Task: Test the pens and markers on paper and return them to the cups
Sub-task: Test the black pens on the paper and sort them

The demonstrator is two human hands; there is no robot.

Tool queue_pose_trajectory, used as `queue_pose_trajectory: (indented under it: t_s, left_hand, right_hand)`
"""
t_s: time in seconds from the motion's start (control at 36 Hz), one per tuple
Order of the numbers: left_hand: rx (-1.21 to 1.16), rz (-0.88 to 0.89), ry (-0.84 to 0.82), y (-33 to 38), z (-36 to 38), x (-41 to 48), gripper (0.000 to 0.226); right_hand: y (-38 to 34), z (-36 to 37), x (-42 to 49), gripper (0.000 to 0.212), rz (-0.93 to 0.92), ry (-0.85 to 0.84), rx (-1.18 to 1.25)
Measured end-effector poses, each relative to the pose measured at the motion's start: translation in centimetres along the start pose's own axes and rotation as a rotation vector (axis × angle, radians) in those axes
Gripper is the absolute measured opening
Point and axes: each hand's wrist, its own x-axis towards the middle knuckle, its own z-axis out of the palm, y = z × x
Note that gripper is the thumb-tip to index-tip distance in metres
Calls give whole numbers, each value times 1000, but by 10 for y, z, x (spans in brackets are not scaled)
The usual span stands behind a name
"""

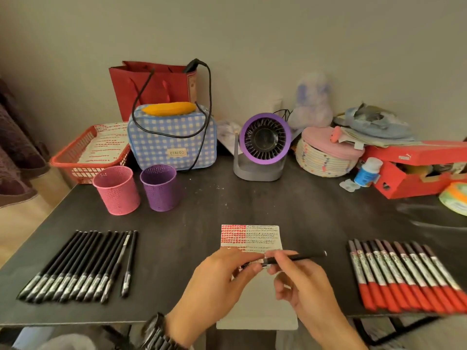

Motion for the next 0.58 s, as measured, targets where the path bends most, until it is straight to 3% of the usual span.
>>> queue_pose_trajectory:
  t_s: [0.08, 0.19, 0.28, 0.36, 0.58]
  left_hand:
    - [153, 49, -7, 0, 4, -2, 33]
    - [206, 5, 128, -15, -2, -14, 35]
    - [119, -111, 197, -34, -3, -18, 36]
    - [77, -92, 233, -30, 4, -13, 43]
    - [172, -39, 19, -10, 39, 20, 51]
  right_hand:
    - [7, -2, 0, 34, -81, 148, -51]
    - [-9, -42, 11, 31, -151, 423, 199]
    - [-13, -57, 14, 29, -157, 374, 79]
    - [-7, -51, 18, 23, -142, 264, -89]
    - [7, -38, 45, 26, -248, 253, -446]
